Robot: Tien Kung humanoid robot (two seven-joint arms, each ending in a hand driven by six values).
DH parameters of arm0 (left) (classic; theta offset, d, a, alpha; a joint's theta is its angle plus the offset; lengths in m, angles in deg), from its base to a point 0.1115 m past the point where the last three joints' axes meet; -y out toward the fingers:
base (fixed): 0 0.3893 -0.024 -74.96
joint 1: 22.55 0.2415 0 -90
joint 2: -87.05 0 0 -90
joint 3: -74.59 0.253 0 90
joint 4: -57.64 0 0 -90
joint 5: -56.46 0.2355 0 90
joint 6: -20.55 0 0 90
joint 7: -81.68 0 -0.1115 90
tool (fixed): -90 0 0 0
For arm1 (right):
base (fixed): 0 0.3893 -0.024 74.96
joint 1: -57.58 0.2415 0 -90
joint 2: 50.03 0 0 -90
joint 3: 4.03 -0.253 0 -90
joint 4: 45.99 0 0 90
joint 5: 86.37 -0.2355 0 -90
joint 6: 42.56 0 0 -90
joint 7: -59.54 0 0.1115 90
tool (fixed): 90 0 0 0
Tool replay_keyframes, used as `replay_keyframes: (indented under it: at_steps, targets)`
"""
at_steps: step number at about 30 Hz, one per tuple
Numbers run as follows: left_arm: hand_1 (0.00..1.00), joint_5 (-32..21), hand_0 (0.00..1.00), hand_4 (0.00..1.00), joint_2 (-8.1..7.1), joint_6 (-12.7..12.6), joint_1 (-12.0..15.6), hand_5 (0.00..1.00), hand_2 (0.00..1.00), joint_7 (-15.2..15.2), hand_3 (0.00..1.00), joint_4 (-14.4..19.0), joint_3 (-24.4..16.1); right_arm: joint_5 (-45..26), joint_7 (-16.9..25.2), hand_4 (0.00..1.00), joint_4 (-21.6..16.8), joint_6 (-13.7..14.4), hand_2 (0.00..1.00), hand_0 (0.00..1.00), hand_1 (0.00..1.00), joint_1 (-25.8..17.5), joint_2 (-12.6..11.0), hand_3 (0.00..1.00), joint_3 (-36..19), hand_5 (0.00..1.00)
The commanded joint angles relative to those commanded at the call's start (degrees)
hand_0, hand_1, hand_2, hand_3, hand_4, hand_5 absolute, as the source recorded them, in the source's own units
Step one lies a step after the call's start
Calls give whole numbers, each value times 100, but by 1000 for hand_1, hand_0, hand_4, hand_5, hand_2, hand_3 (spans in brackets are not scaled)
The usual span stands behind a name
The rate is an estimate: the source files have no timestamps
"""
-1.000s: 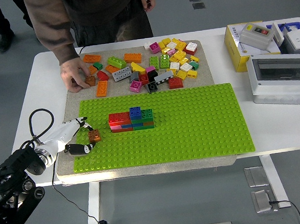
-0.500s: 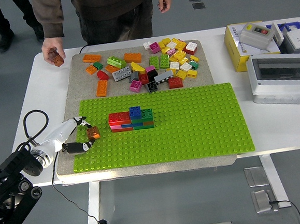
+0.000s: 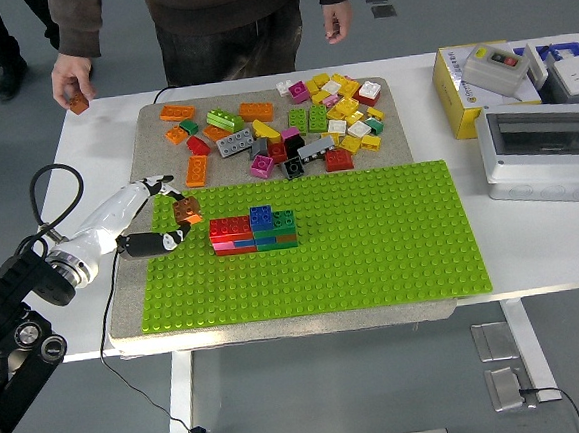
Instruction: Pick up the brick,pile it on top of brick,press brick,pick up the brick,pile it on top of brick,press brick
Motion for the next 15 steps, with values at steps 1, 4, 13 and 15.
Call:
replay_keyframes:
  at_steps: [1,4,13,15]
  targets:
    - [959,10,998,595,35,4,-55,233,944,-3,555,-37,74,-4,1,647,0,1,738,736,712,3,-1,799,2,998]
    - [956,37,997,584,120,17,-241,223,939,-12,556,-151,316,-12,2,648,0,2,737,736,712,14,-6,798,5,998]
    - [956,117,998,584,352,-7,-626,222,939,16,556,-539,644,16,1,648,0,-5,737,736,712,34,-12,799,-12,998]
    - [956,135,998,584,395,-14,-672,222,939,29,556,-642,672,24,0,648,0,-7,737,736,712,37,-10,799,-14,998]
